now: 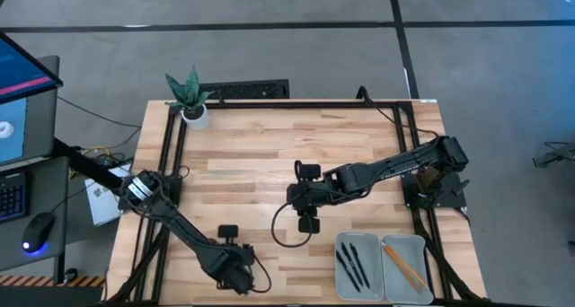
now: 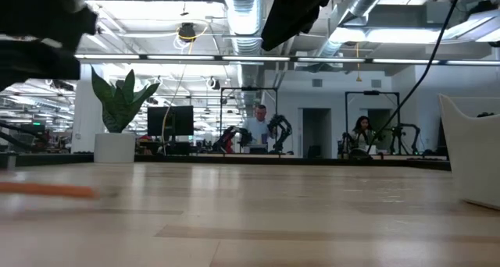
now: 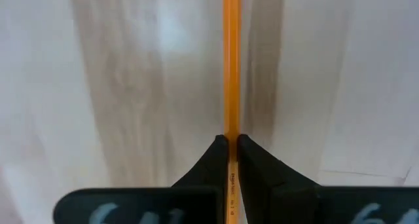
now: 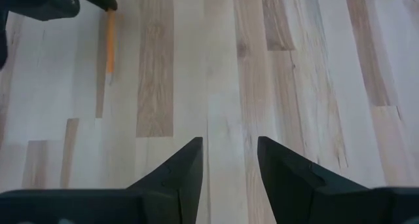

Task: Sort pens & pencils
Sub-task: Put the orange pencil into the bottom right gray bin

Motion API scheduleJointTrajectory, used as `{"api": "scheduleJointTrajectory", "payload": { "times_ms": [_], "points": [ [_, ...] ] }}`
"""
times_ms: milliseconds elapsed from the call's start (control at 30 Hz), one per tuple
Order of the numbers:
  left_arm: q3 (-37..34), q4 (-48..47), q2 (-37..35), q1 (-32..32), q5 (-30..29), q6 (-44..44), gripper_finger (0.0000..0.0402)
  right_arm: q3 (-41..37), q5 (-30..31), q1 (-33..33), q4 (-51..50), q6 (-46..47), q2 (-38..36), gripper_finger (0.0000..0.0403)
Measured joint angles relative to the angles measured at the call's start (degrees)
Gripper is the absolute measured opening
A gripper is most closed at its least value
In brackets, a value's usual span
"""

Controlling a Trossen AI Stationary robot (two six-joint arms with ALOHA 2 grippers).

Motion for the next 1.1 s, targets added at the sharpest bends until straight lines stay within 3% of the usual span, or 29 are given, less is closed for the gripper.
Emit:
{"api": "scheduleJointTrajectory", "payload": {
  "times_ms": [200, 400, 667, 933, 1100],
  "points": [
    [5.13, -7.97, -0.02, 1.67, -2.5, 2.46, 0.0006, 0.0, -0.2, 0.0, -1.15, 0.05, 0.0, 0.0168],
    [12.44, -16.74, -0.13, 3.48, -10.0, 7.05, 0.0006, 0.0, -2.08, -0.31, -6.47, 4.52, -0.28, 0.0168],
    [22.51, -32.4, -0.24, 5.63, -20.41, 12.24, 0.0006, 0.09, -2.69, -2.51, -8.63, 11.93, -8.24, 0.0172],
    [26.6, -32.11, -1.44, 7.49, -31.97, 20.99, 0.0006, 0.09, -2.18, -3.77, -7.84, 13.31, -20.2, 0.0173],
    [28.03, -32.15, -1.51, 9.99, -41.87, 31.05, 0.0006, 0.09, -2.36, -3.52, -5.64, 17.06, -25.08, 0.0173]
  ]
}}
